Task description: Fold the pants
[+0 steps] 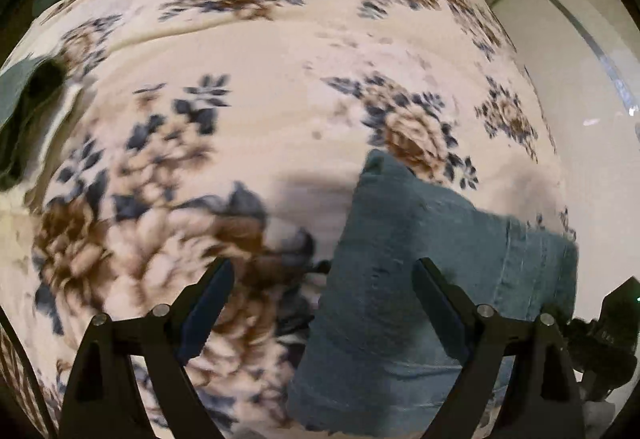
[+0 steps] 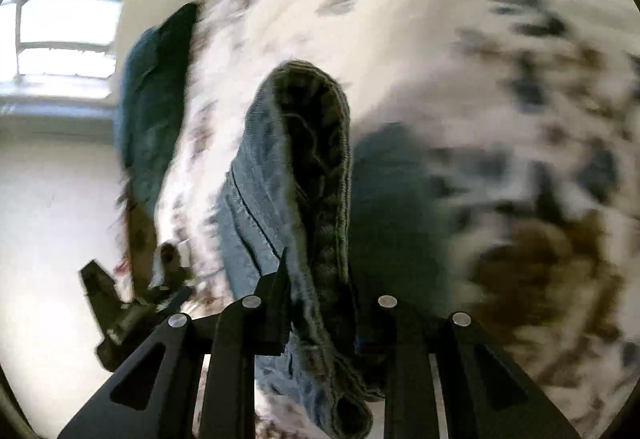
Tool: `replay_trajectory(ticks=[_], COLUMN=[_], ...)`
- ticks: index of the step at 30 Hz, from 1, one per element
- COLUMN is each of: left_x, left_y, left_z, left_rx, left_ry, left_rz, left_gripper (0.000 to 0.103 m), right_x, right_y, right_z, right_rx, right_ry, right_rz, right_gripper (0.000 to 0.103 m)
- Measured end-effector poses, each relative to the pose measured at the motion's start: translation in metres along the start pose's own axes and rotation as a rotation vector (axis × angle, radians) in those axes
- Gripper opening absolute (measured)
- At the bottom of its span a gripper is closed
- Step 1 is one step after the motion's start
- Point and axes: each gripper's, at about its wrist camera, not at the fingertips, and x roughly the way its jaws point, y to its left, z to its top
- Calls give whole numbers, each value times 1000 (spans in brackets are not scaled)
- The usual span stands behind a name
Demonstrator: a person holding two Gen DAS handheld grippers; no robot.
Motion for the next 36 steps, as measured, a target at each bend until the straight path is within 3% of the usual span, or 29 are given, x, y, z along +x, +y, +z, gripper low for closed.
replay_trajectory(ticks=[3,6,9,12,16,20,23,27,29,31,34,36], left_x=[31,62,76,72,57,81,92,90,93,92,92,97], left_y=[-22,-38,-35,-20,-9,-12,-6,7,7,8,7,10], left_z=[4,3,3,10,35,60,50,15,0,-9,-10,-10], left_rx=[66,141,144,56,-23,-29,-55,-130,-129,-110,-73,-97], left_ry=[49,98,127,161,129,213,252,259,253,221,190,199], left_rz=[15,68,85,39,0,-56,-139,-265,-306,-314,-320,-349], left_gripper=[91,91,91,91,91,91,91,90,90,91,91,91], right_x=[4,19,24,16,-10,-24,0,85,141,201,257,275], right_y=[-38,-80,-93,-94,-74,-22,33,131,172,197,211,212], right_z=[0,0,9,13,22,47,74,106,115,119,117,111], right_rx=[62,162,214,236,204,77,-29,-254,-373,-442,-483,-508], right_ry=[13,60,73,30,-32,-31,59,258,361,499,623,670], right_rz=[-85,-63,-66,-40,-83,-117,-126,-123,-181,-229,-312,-335], right_gripper=[24,28,51,66,68,68,68,68,68,68,67,55])
